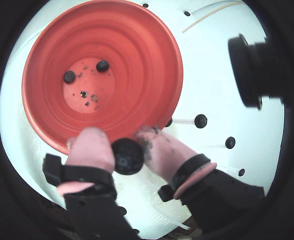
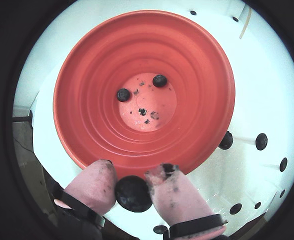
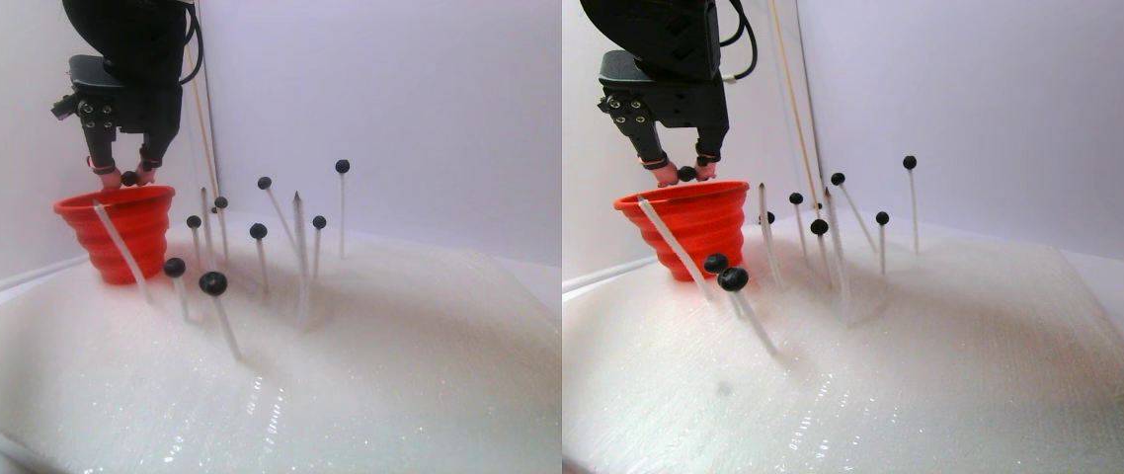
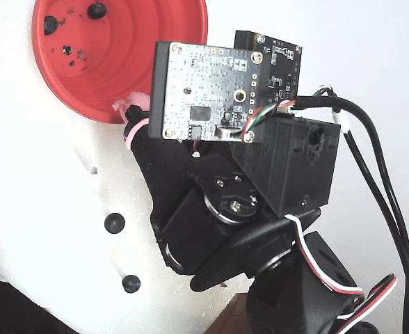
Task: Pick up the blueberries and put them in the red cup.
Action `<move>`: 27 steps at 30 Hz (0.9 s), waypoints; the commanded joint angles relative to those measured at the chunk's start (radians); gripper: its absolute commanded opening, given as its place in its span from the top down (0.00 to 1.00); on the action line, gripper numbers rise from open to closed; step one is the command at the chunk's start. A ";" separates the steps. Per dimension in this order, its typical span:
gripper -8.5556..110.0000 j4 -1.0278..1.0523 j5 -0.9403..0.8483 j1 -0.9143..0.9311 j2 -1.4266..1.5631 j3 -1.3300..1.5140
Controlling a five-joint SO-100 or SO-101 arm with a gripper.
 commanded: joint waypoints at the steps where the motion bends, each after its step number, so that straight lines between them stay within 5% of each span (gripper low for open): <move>1: 0.80 -0.023 0.002 -0.002 0.020 -0.089; 27: 0.79 0.040 0.008 0.037 0.141 -0.067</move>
